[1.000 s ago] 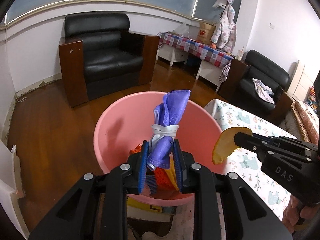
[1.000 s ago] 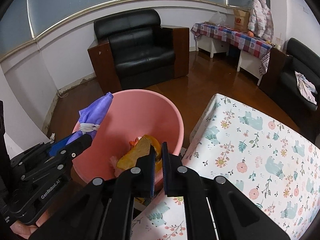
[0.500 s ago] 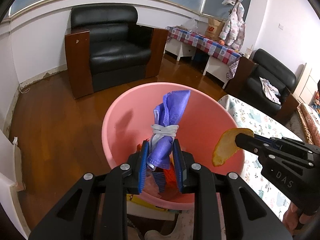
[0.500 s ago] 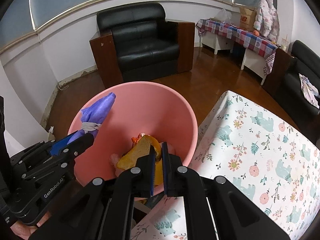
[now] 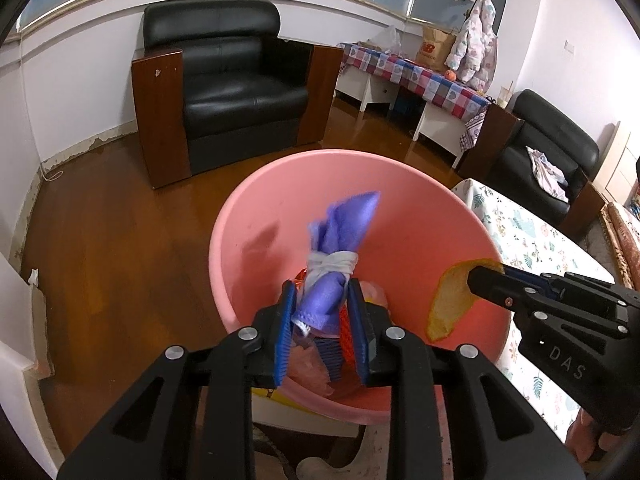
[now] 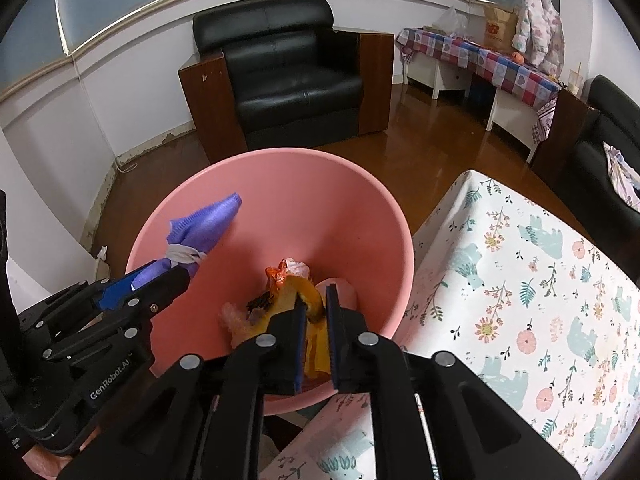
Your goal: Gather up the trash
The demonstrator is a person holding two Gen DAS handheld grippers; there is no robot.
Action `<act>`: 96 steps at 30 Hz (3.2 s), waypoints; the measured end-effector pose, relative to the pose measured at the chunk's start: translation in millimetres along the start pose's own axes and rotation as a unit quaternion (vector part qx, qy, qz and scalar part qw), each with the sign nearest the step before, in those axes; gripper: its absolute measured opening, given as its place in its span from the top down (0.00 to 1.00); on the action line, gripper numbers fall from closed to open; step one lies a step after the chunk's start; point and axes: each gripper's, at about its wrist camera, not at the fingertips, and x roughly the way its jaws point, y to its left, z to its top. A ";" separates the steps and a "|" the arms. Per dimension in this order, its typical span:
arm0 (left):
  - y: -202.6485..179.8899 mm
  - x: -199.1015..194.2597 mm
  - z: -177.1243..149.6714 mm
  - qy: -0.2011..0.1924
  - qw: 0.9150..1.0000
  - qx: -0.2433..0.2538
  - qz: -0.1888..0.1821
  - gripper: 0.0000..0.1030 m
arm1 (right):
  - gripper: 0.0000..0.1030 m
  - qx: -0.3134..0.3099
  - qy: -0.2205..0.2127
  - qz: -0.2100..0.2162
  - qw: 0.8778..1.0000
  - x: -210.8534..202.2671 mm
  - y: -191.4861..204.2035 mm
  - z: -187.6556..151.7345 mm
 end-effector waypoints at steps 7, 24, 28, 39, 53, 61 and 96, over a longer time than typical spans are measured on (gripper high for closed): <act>0.0 0.8 -0.4 0.000 1.000 -0.001 0.000 0.74 | 0.78 0.000 0.001 0.001 1.000 4.4 -1.1 0.3; -9.2 -9.7 0.0 -0.012 1.000 0.003 -0.004 0.55 | 0.57 0.001 -0.030 0.017 0.999 -13.2 -1.8 1.6; -15.8 -18.4 1.6 -0.020 1.000 0.009 -0.006 0.55 | 0.54 0.002 -0.043 0.021 0.999 -27.2 -2.3 -2.8; -36.4 -50.2 5.0 -0.046 0.999 0.026 -0.009 0.55 | 0.42 0.019 -0.082 0.033 0.996 -76.5 -15.8 -23.9; -66.6 -84.3 -1.7 -0.078 0.996 0.044 -0.004 0.55 | 0.34 0.031 -0.138 0.023 0.990 -139.3 -31.2 -56.0; -93.0 -102.6 -10.5 -0.097 0.993 0.069 -0.005 0.55 | 0.32 0.066 -0.150 0.025 0.986 -160.2 -55.0 -73.5; -138.3 -125.6 -37.2 -0.107 0.987 0.118 -0.010 0.55 | 0.28 0.112 -0.179 0.020 0.977 -206.4 -94.4 -122.0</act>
